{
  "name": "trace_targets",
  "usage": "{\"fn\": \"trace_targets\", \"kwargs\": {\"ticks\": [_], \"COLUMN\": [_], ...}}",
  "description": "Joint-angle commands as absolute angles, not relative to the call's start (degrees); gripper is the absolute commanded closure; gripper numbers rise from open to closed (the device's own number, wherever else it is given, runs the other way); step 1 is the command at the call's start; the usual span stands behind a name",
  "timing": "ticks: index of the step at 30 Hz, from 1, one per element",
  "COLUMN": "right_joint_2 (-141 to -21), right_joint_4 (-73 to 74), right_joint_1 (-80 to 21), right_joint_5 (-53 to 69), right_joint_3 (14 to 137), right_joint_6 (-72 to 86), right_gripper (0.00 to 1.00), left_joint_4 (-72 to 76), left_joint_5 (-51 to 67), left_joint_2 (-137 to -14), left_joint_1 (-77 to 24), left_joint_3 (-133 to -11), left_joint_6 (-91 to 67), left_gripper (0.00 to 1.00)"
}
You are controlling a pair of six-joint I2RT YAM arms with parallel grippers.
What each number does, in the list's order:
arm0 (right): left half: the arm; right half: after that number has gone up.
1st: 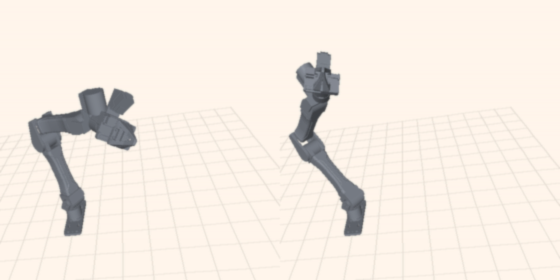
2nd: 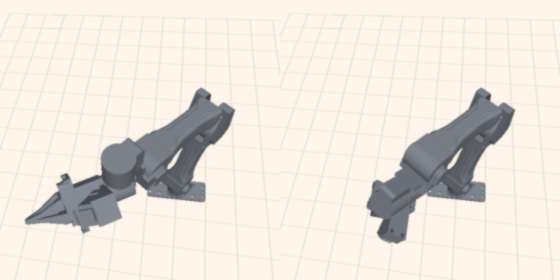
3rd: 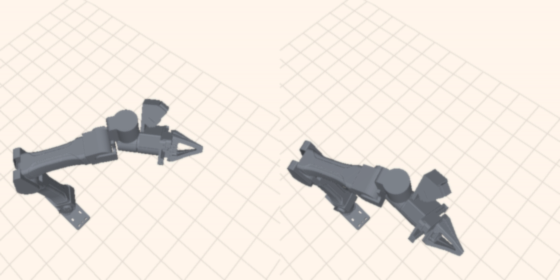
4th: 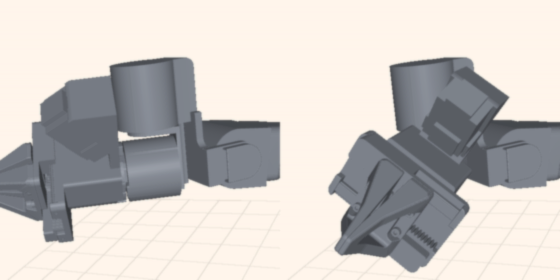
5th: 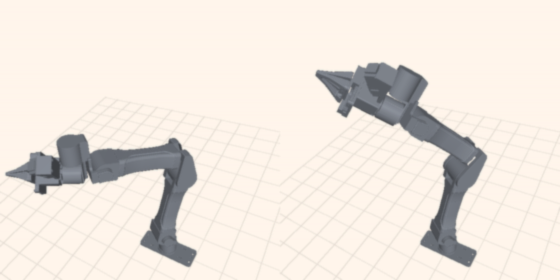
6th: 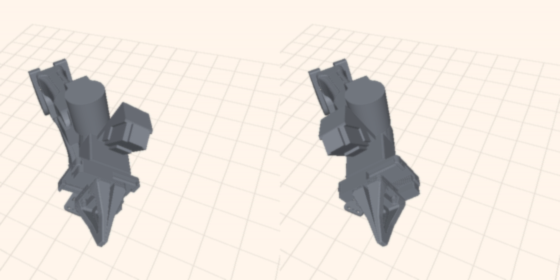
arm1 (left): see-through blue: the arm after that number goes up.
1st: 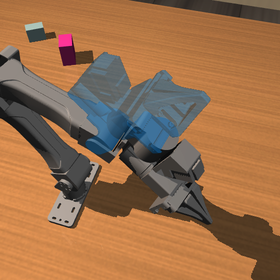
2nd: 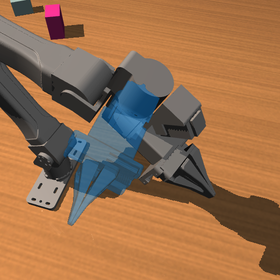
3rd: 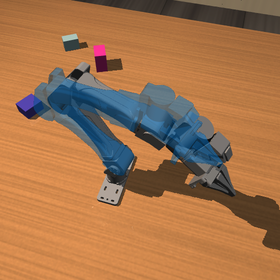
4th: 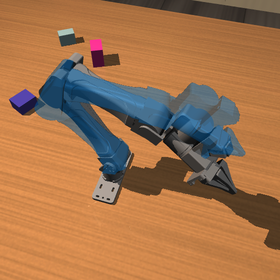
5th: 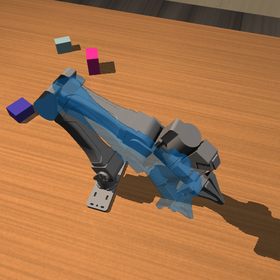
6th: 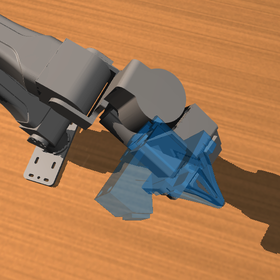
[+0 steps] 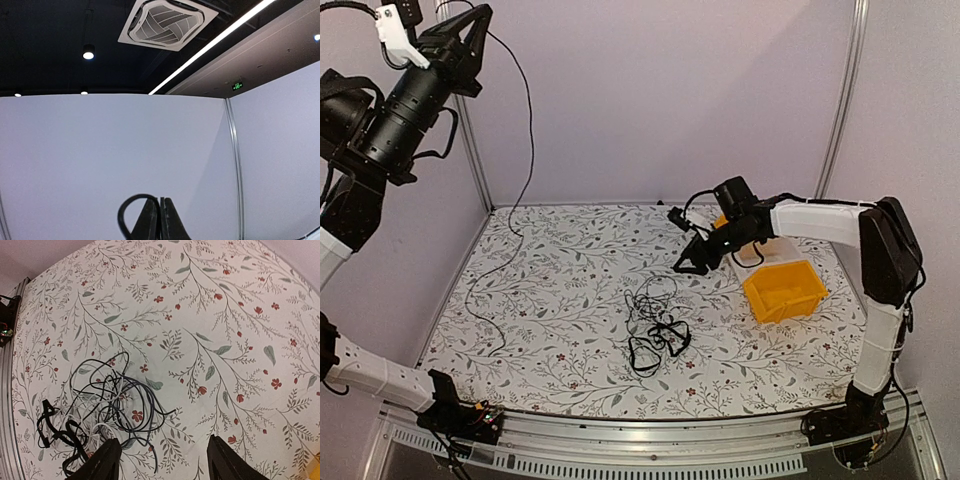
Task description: Untangle the cables
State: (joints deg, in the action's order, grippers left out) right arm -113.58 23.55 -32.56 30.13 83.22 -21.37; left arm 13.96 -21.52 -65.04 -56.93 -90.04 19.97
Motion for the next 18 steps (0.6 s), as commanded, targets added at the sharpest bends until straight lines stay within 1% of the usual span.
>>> {"fn": "trace_targets", "kwargs": {"ticks": [1,4,9,13,18], "right_joint_2": [-101.84,-97.69,-94.44,-95.31,-99.38], "right_joint_4": [27.21,27.46,26.96,27.82,28.05], "right_joint_1": [-32.56,-32.97,-34.54,-36.28,-39.91], "right_joint_5": [36.66,38.37,38.52,40.58,42.78], "right_joint_3": [85.76,86.15,88.60,93.09,98.77], "right_joint_6": [-25.80,-26.12,-25.64,-24.38,-22.44], "right_gripper": [0.35,0.30,0.29,0.27,0.24], "left_joint_4": [16.59,18.62,21.22,21.93,22.78], "left_joint_5": [-23.66,-24.66,-24.26,-22.70,-21.56], "left_joint_2": [-63.13,-63.06,-64.16,-65.39,-66.08], "left_joint_1": [-57.38,-57.07,-55.96,-54.98,-54.33], "left_joint_3": [-84.72,-80.98,-75.01,-72.12,-69.93], "left_joint_6": [21.10,21.43,19.16,16.39,14.56], "left_gripper": [1.00,1.00,1.00,1.00,1.00]}}
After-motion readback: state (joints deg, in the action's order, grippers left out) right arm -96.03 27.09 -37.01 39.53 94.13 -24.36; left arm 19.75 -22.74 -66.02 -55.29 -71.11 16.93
